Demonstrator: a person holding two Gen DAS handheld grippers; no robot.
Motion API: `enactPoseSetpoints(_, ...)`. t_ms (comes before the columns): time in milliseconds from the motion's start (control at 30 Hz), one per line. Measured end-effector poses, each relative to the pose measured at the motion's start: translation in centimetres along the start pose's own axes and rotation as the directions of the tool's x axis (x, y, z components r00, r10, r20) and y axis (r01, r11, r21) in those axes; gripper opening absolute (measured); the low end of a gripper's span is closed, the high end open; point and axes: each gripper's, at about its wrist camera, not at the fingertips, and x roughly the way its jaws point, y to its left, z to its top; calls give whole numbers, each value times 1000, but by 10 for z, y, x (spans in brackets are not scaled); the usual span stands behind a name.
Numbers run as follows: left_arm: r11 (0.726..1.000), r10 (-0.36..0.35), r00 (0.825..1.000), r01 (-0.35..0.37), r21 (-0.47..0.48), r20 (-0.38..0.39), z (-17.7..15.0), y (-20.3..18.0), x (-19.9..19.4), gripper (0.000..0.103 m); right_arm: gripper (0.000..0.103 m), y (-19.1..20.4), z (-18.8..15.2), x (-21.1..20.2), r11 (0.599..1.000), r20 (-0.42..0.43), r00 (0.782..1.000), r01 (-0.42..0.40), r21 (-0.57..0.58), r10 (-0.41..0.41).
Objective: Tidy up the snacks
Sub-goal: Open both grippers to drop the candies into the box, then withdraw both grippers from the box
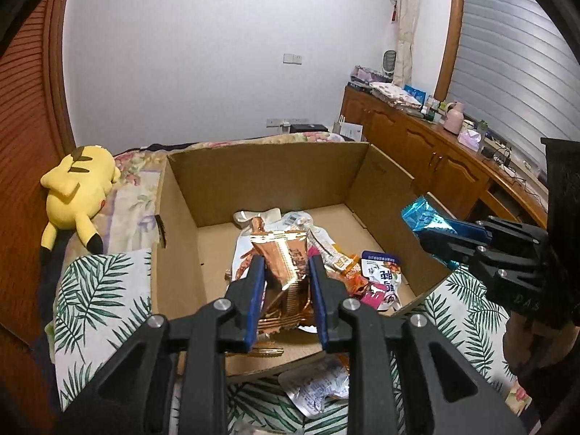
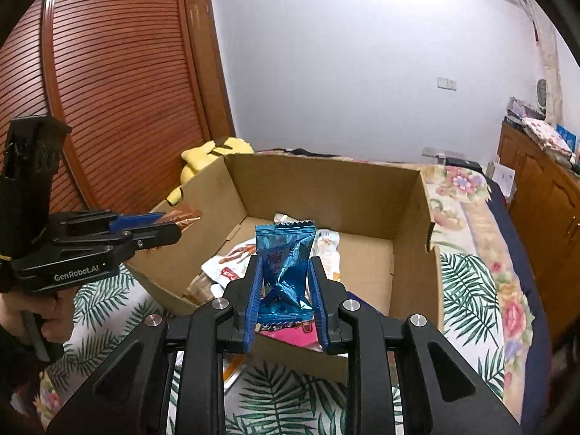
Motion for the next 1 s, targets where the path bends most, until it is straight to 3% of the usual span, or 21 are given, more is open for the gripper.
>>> enactPoseSetpoints(300, 1000, 18, 1000, -18, -13, -25, -1, 5, 10, 29, 24, -2, -1, 19, 1000, -29, 1000, -8, 9, 9)
enactPoseSetpoints(433, 999, 45, 998, -46, -24, -40, -3, 10, 14, 37, 25, -3, -2, 21, 1000, -36, 999, -6, 11, 7)
enactPoseSetpoints(567, 998, 60, 997, -61, -14, -57, -6, 9, 17, 44, 30, -3, -2, 24, 1000, -41, 999, 4, 14, -4)
enactPoseSetpoints(667, 996, 93, 993, -93, 1, -67, -8, 8, 17, 47, 39, -3, -3, 25, 1000, -44, 999, 14, 15, -13)
enactPoseSetpoints(1000, 994, 105, 993, -104, 26, -50, -23, 6, -2, 51, 42, 7, -10, 0, 1000, -4, 1000, 11, 12, -11)
